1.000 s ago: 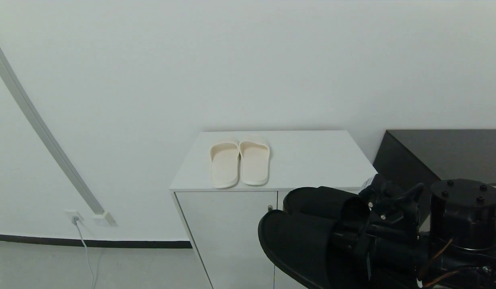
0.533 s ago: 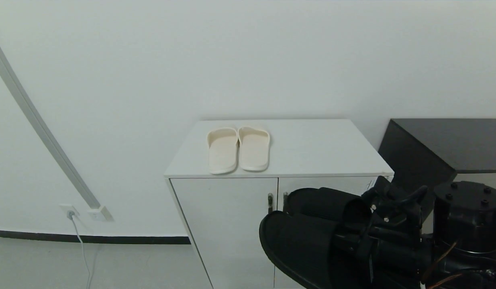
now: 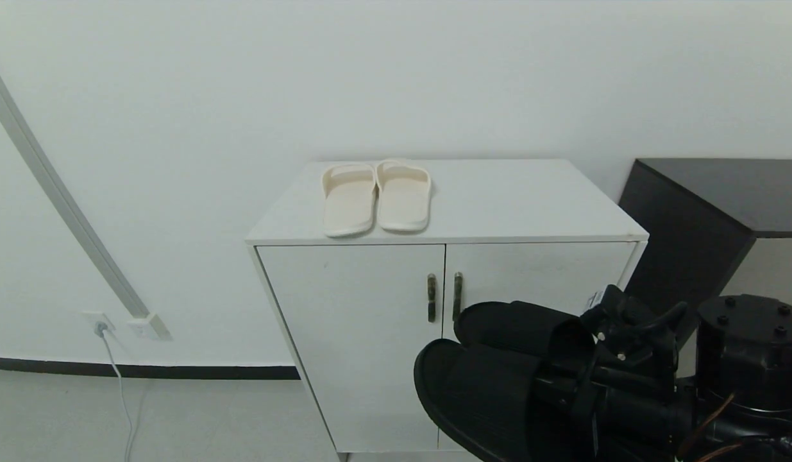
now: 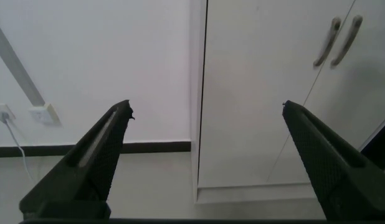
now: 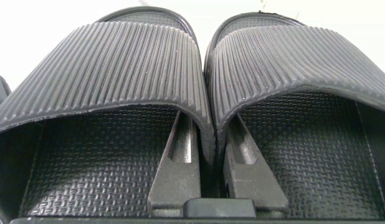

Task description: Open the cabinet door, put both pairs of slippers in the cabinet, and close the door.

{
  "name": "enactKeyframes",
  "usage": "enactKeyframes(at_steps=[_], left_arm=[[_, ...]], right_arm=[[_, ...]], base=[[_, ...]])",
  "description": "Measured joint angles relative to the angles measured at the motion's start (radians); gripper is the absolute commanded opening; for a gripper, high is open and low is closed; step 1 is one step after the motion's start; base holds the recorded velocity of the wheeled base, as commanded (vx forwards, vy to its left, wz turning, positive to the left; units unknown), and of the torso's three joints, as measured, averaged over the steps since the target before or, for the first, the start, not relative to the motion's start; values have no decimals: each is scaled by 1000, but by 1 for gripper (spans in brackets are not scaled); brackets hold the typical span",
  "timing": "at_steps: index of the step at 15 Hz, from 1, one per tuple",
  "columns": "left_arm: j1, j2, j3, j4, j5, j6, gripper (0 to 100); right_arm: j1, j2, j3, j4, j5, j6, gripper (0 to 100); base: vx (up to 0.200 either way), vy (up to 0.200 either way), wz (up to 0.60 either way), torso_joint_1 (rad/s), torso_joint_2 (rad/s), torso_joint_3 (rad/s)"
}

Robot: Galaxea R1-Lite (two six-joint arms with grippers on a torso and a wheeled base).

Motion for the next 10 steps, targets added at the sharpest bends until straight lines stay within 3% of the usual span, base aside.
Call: enactKeyframes(at_steps=[10], left_arm=[[0, 0, 0, 0, 3, 2, 100]], right_arm=[[31, 11, 24, -13, 2, -3, 0]], base=[[0, 0, 0, -154, 488, 328]])
